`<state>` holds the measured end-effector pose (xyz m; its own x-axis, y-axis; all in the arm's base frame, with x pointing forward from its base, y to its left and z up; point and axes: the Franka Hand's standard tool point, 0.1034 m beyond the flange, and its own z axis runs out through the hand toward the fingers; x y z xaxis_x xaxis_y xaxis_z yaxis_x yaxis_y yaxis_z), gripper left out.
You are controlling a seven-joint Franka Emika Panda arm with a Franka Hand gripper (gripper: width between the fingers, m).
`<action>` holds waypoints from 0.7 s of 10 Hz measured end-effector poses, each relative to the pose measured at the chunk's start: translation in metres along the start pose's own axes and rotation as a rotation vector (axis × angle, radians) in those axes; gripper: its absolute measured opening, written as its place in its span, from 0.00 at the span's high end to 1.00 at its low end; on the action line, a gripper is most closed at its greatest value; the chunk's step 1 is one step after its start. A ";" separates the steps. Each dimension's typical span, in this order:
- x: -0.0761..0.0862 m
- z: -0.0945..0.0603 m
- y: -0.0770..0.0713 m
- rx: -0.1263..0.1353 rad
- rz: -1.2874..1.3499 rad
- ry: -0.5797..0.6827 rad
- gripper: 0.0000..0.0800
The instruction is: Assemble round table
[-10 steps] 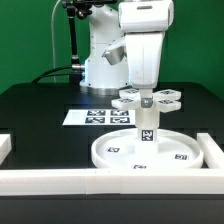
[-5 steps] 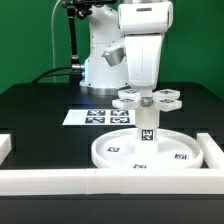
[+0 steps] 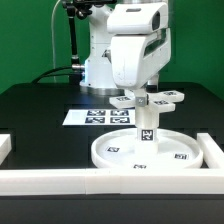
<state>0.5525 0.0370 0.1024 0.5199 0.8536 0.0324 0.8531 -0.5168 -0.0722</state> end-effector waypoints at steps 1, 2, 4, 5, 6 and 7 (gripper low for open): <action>-0.002 0.001 -0.001 0.008 0.176 0.008 0.44; -0.003 0.001 -0.003 0.007 0.329 0.020 0.44; -0.003 0.001 -0.004 0.000 0.565 0.062 0.44; -0.003 0.001 -0.004 0.002 0.626 0.062 0.44; -0.002 0.001 -0.004 0.004 0.688 0.062 0.44; -0.002 0.001 -0.004 0.006 0.737 0.063 0.44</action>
Offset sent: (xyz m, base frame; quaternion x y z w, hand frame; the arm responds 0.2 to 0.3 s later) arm -0.0233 0.0037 -0.0075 0.0187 0.0422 0.3105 0.9495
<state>0.5476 0.0375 0.1015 0.9595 0.2800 0.0303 0.2817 -0.9540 -0.1026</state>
